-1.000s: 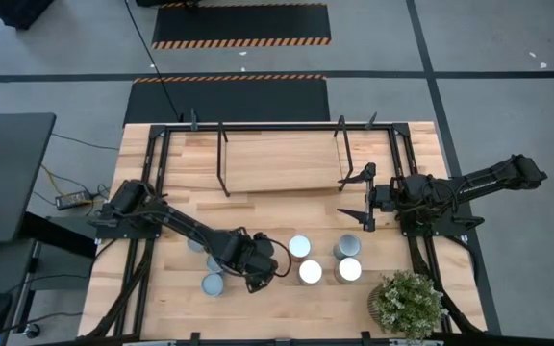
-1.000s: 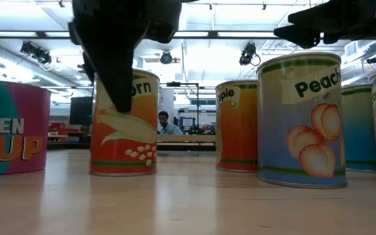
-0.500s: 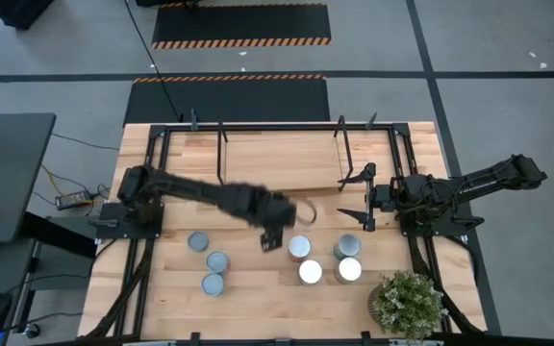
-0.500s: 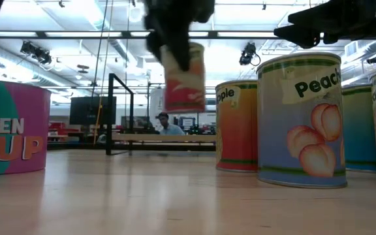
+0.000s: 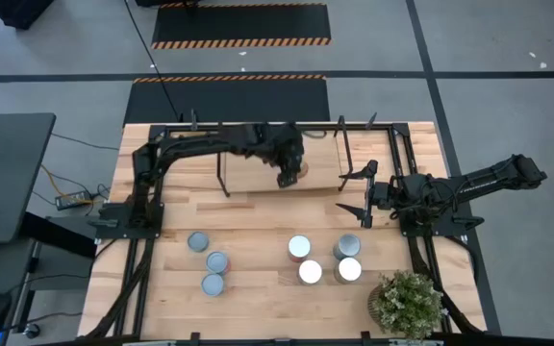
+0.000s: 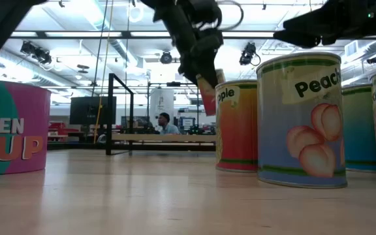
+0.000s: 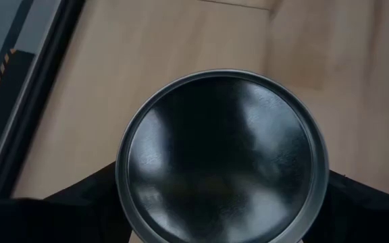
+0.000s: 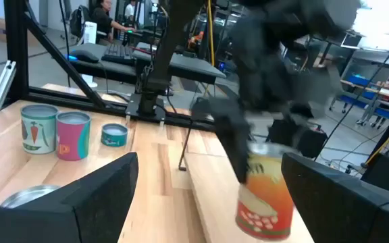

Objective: Pick and place cans onto a shelf
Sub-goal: Put the canned corn on the shelf

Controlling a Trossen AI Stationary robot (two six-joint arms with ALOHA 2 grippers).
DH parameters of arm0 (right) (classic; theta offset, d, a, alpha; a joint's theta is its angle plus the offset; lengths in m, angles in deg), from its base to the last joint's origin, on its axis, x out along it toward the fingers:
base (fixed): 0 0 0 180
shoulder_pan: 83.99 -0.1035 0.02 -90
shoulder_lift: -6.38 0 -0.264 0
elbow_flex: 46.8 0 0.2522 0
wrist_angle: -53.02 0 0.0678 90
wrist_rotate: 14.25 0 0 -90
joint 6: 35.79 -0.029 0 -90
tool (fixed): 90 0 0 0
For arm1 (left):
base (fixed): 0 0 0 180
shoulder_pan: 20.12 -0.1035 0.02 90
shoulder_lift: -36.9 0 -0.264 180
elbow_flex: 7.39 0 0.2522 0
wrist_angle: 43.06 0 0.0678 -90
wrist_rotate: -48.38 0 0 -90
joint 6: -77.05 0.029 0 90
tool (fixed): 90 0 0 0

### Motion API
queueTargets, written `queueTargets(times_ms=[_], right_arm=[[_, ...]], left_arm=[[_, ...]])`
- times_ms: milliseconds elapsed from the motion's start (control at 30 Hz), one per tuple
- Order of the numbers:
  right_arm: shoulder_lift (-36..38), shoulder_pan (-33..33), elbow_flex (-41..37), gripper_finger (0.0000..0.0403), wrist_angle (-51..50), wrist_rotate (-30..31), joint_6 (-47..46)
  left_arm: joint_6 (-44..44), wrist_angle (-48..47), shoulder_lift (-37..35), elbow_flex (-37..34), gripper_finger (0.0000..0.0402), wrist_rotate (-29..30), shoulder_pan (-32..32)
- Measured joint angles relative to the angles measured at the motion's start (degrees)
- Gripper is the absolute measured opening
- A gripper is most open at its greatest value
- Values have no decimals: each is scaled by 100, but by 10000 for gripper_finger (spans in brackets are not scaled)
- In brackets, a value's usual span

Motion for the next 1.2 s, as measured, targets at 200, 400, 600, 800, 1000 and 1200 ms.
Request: queueTargets(times_ms=[200, 400, 600, 800, 1000, 1200], right_arm=[[38, -15, 23, 373, -10, 74, 89], [39, -36, 23, 373, -92, 156, 73], [40, -37, 25, 373, -317, 154, 71], [39, -37, 25, 373, -393, 116, 77], [39, -42, 25, 373, -368, -29, 216], [39, -42, 25, 373, -230, -45, 344]], left_arm=[[775, -228, 942, 1252, 312, -367, -384], [1710, -1229, 1906, 2713, 312, -869, -532], [2141, -1708, 2121, 2788, 320, -1307, -516], [2201, -1748, 2117, 2767, 356, -959, -297], [2405, -1699, 2117, 2765, 395, -610, -140], [3002, -1442, 2104, 2871, 390, 336, 44]])
